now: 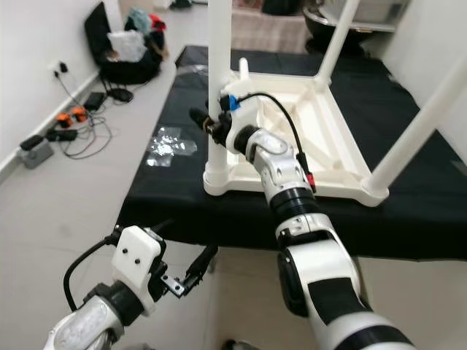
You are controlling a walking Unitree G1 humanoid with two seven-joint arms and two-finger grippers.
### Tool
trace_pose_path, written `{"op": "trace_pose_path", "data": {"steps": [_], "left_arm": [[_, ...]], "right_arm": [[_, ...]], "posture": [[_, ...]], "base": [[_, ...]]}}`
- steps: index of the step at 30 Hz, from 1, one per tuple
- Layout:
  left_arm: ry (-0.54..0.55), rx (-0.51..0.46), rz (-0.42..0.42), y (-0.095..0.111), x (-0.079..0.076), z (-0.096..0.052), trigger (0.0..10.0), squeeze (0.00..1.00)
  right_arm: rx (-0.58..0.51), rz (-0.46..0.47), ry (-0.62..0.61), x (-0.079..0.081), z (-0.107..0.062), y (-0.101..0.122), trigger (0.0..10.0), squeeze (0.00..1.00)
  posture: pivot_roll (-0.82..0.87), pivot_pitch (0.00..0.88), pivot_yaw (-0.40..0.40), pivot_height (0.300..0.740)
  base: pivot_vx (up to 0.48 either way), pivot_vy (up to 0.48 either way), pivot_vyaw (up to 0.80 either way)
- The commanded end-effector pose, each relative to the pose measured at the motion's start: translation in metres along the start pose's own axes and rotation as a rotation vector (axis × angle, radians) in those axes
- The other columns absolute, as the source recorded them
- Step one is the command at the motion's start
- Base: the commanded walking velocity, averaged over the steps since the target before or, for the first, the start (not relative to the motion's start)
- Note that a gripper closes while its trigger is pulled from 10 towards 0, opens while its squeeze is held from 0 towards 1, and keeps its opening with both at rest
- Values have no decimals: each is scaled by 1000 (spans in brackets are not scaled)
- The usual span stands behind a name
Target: Building children table
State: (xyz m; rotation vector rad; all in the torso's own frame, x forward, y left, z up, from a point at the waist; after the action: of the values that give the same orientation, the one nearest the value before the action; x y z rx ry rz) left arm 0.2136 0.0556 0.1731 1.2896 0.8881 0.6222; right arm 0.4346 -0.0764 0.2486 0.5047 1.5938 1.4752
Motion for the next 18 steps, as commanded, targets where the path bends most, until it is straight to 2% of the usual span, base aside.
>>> {"op": "trace_pose_path", "data": {"steps": [1, 6, 12, 15, 18], "left_arm": [[7, 9, -1, -2, 1, -1, 10000, 0], [37, -8, 6, 1, 6, 1, 10000, 0], [136, -29, 28, 5, 23, 4, 10000, 0], [163, -31, 15, 7, 28, 4, 10000, 0], [210, -28, 37, 7, 35, 3, 10000, 0]], "right_arm": [[43, -9, -47, -7, -3, -10, 10000, 0], [37, -13, -105, -9, -2, -9, 10000, 0], [35, 24, -183, -10, -1, -9, 10000, 0], [24, 20, -195, -8, 0, -7, 10000, 0], [25, 26, -210, -7, 1, -7, 10000, 0]], "posture": [[86, 127, -81, 740], [83, 132, -82, 740], [85, 138, -87, 740], [84, 139, -86, 740], [84, 139, -86, 740]], "base": [[0, 0, 0], [0, 0, 0], [0, 0, 0], [0, 0, 0], [0, 0, 0]]}}
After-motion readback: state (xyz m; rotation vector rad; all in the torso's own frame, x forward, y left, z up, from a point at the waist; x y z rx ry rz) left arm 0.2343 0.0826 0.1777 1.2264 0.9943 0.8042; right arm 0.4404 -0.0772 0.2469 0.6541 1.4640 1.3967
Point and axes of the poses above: a point about 5 cm out from each wrist's last joint towards the gripper, its own z axis pointing out of the wrist towards the gripper, its own y axis along the axis of the wrist's last joint, x = y × z, the point moved 4 cm from there along z, pointing out of the wrist towards the gripper, and after that the axes turned 15 degrees about -z, right-handed, at the moved point
